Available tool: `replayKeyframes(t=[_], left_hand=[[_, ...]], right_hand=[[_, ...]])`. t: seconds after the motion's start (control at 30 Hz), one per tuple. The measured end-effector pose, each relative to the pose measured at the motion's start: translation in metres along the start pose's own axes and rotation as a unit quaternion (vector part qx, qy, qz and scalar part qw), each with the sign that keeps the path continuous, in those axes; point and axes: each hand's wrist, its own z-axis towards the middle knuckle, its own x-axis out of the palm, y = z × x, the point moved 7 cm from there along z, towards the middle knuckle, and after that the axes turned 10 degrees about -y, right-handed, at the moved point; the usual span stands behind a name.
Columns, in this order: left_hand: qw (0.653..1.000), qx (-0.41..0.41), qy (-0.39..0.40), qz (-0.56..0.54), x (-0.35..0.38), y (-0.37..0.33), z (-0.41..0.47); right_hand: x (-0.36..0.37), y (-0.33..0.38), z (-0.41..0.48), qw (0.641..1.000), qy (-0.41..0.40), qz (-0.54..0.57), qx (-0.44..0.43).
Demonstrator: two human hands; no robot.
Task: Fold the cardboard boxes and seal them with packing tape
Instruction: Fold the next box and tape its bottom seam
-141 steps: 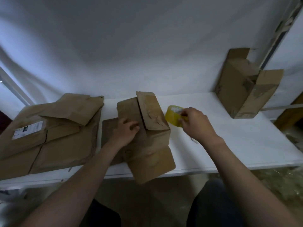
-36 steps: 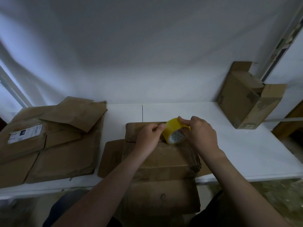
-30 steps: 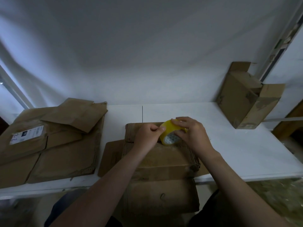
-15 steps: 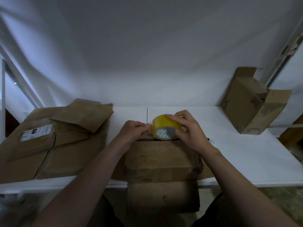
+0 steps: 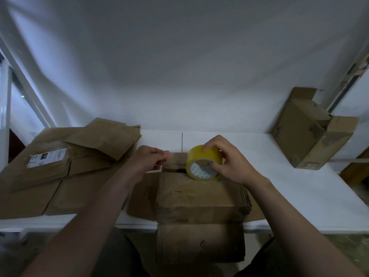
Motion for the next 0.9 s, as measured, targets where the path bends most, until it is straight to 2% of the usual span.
replayKeyframes(t=[0.07, 0.23, 0.4, 0.53, 0.67, 0.77, 0.9], left_hand=[[1.000, -0.007, -0.010, -0.002, -0.010, 0.004, 0.000], [1.000, -0.019, -0.014, 0.000, -0.026, 0.026, 0.003], [0.999, -0.022, -0.043, -0.003, -0.038, 0.038, 0.007], [0.998, -0.045, -0.041, 0.000, -0.042, 0.058, 0.009], [0.997, -0.066, -0.049, 0.003, -0.048, 0.080, 0.012], [0.995, -0.087, -0.052, -0.008, -0.053, 0.096, 0.012], [0.994, -0.097, -0.051, 0.000, -0.052, 0.107, 0.010]], right_hand=[[-0.005, -0.001, 0.002, 0.997, 0.032, -0.049, -0.053], [-0.015, -0.015, -0.001, 0.999, 0.023, -0.036, -0.027], [-0.004, -0.017, 0.004, 0.990, 0.047, -0.098, -0.092], [0.005, -0.028, 0.002, 0.992, 0.065, -0.083, -0.063], [0.019, -0.043, -0.008, 0.989, 0.085, -0.121, -0.029], [0.023, -0.048, -0.017, 0.990, 0.058, -0.129, 0.008], [0.028, -0.040, -0.025, 0.991, 0.022, -0.132, -0.019]])
